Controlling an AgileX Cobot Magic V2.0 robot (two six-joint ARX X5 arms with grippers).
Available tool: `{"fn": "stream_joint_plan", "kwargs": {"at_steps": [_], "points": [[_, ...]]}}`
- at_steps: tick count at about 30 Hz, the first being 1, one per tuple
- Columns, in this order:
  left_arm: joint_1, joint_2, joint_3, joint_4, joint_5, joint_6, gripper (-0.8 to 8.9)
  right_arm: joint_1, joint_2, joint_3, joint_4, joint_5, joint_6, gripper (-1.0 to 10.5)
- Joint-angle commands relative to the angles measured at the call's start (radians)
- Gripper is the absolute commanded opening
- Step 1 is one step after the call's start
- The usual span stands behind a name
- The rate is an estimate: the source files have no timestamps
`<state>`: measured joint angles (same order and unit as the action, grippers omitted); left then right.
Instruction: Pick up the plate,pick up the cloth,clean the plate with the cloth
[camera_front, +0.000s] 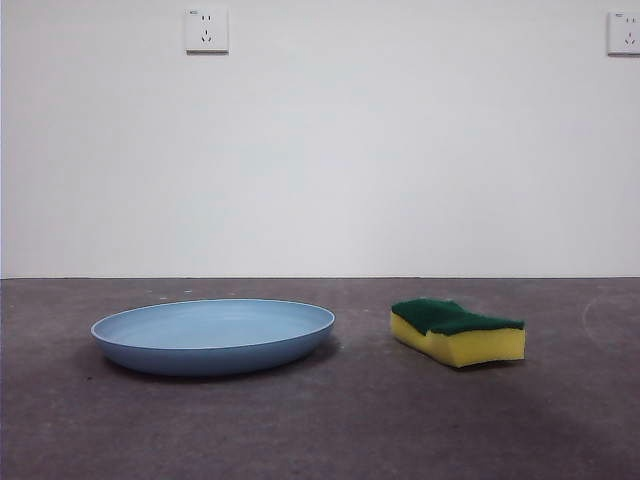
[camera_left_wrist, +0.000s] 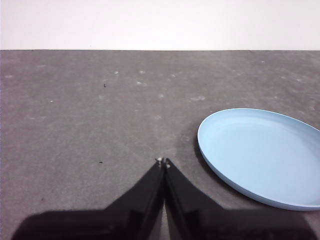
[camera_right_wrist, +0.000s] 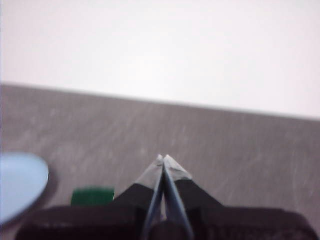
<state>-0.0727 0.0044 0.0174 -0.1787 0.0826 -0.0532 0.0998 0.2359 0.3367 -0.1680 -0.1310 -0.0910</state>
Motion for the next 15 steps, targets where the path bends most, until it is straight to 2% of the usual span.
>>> {"fn": "stream_joint_plan", "kwargs": {"at_steps": [1, 8, 15], "points": [[0.003, -0.002, -0.014, 0.002, -0.001, -0.006, -0.03, 0.0, -0.046, -0.095, 0.005, -0.002, 0.006, 0.0], [0.003, -0.002, -0.014, 0.002, -0.001, -0.006, -0.03, 0.008, -0.153, -0.269, 0.011, -0.001, 0.094, 0.0], [0.003, -0.002, -0.013, 0.002, -0.001, -0.006, -0.03, 0.008, -0.235, -0.331, -0.008, -0.001, 0.127, 0.0]]}}
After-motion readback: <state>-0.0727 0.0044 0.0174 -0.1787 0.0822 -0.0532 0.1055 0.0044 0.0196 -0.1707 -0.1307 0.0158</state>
